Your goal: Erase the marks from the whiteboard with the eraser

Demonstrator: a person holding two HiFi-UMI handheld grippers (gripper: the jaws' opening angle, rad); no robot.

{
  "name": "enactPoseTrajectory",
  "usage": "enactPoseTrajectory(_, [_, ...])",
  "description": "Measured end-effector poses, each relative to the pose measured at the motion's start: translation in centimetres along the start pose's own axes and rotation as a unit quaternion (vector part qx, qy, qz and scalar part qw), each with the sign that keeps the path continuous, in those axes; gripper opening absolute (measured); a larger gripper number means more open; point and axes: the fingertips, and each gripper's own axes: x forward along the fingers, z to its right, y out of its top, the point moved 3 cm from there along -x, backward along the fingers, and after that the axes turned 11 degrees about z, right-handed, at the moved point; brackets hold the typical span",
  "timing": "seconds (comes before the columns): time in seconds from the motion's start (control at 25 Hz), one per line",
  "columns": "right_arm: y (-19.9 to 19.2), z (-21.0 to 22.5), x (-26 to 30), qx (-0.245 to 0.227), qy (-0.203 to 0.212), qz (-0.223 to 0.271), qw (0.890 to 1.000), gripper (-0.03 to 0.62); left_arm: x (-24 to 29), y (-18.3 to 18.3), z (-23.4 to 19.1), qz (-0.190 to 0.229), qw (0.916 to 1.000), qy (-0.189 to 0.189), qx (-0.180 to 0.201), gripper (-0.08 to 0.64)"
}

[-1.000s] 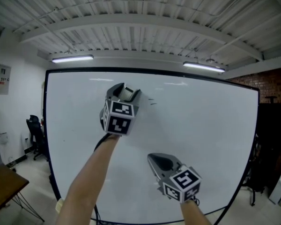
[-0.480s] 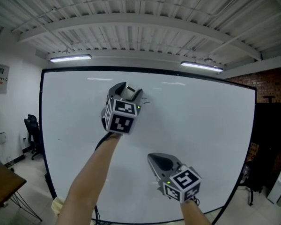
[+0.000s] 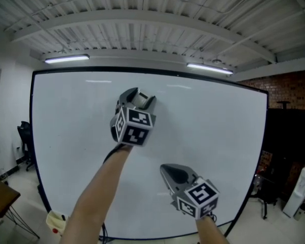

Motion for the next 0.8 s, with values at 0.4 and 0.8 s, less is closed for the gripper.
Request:
enactPoseTrajectory(0.4, [-0.4, 1.4, -1.9, 0.001, -0.010, -0.007, 1.000, -0.003, 0.8, 0.0, 3.4, -0.005, 0.9998, -0.004, 0.017, 0.258])
enactPoseTrajectory(0.8, [-0.4, -0.1, 0.3, 0.015, 0.005, 0.002, 1.000, -0.004, -0.1, -0.2, 0.1, -0.007, 0.9997, 0.010, 0.020, 0.258])
